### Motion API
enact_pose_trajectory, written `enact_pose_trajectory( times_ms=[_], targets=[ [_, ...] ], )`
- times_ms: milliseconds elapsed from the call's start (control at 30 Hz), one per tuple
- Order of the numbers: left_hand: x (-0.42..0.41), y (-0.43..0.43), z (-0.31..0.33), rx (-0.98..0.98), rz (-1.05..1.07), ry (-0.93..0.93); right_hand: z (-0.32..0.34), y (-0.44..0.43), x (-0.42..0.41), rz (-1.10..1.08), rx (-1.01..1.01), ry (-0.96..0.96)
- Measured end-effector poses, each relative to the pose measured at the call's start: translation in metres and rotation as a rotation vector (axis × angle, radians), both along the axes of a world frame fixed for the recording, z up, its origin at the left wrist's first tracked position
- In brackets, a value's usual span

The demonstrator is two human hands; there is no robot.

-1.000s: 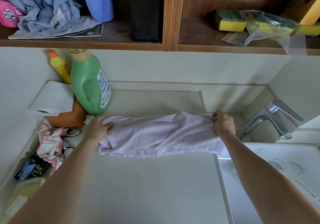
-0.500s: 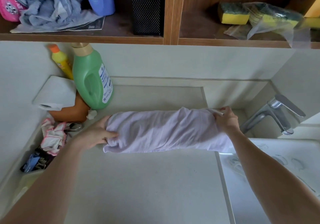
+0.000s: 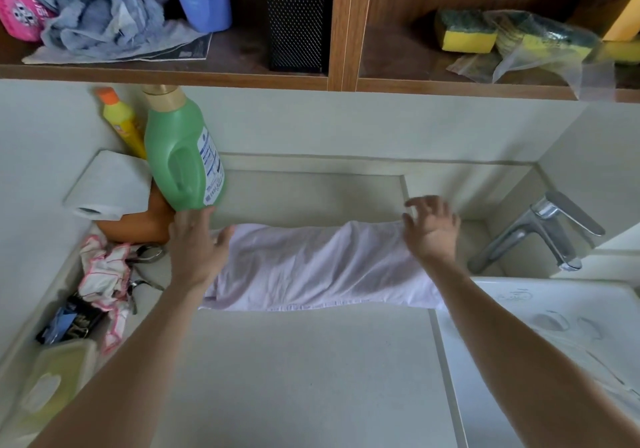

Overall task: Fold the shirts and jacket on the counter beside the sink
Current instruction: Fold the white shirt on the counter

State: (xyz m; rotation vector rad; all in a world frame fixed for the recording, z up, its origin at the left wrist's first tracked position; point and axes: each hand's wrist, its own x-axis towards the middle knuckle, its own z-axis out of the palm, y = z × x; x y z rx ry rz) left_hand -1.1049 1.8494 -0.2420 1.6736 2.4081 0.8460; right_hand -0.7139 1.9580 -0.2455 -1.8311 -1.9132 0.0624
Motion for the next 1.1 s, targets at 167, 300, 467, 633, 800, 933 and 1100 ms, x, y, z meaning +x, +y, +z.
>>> enact_pose_trajectory(
  times_ms=[167,300,467,633,800,933,1100],
  targets=[
    [0.075,0.013,-0.012,-0.183,-0.413,0.255,-0.019,-0.035,-0.096,0.613,-0.027,-0.075],
    [0.046,-0.012,-0.05,-0.49,-0.294,0.402,-0.056,-0.035,-0.066,0.424,-0.386,-0.226],
    [0.021,-0.027,-0.066,-0.412,-0.234,0.309,-0.068,-0.029,-0.004,0.242,-0.384,-0.304],
    [0.017,-0.008,-0.055,-0.58,-0.205,0.194,-0.062,-0.019,-0.013,0.182,-0.475,-0.301],
    [0.066,0.019,-0.029,-0.352,-0.374,0.149,-0.038,-0.011,-0.068,0.264,-0.51,-0.2],
    [0.085,-0.001,-0.063,-0.385,-0.551,0.472,-0.056,-0.044,-0.084,0.437,-0.446,-0.238],
    [0.075,-0.002,-0.085,-0.404,-0.412,0.461,-0.073,-0.043,-0.004,0.077,-0.402,-0.27]
  ],
)
